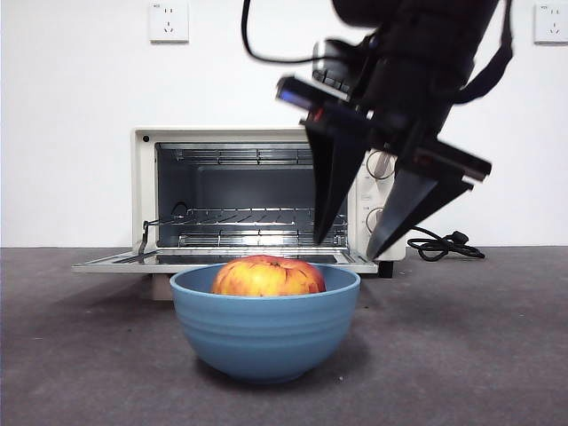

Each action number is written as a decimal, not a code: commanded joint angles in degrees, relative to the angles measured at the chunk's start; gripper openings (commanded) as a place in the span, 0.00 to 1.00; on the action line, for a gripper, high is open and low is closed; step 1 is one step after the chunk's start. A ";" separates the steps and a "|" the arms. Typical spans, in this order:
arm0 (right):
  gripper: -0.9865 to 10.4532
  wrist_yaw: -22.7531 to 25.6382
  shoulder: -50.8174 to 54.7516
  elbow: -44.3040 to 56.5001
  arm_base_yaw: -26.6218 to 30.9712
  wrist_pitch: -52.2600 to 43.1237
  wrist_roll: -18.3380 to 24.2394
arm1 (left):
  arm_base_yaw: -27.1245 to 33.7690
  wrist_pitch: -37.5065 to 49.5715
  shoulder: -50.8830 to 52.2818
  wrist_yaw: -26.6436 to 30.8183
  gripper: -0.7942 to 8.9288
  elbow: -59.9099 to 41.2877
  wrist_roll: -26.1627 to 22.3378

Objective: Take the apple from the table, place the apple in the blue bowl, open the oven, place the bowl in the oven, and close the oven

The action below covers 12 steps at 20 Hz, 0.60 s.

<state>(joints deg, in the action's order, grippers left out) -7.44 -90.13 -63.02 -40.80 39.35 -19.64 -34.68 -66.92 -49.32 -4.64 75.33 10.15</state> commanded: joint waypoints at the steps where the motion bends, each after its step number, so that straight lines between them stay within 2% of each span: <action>1: 0.30 0.17 -3.02 -0.55 0.00 0.44 1.55 | -0.20 -0.57 0.15 0.15 0.08 -0.52 0.39; 3: 0.27 0.24 -5.01 -0.57 0.00 0.46 1.66 | -0.20 -1.01 0.24 0.17 0.08 -0.52 0.37; 5: 0.15 1.05 -5.49 -0.57 -0.02 -0.24 1.81 | -0.20 -1.11 0.33 0.20 0.08 -0.52 0.37; 7: 0.07 1.03 -5.49 -0.57 -0.04 -2.01 1.73 | -0.20 -1.09 0.33 0.20 0.08 -0.52 0.35; 12: 0.07 1.81 -5.27 -0.57 -0.07 -1.79 1.66 | -0.20 -1.14 0.33 0.20 0.08 -0.52 0.35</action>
<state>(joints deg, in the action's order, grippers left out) -6.02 -95.29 -63.33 -40.86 37.74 -18.11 -34.68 -68.01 -49.25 -4.64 75.33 10.15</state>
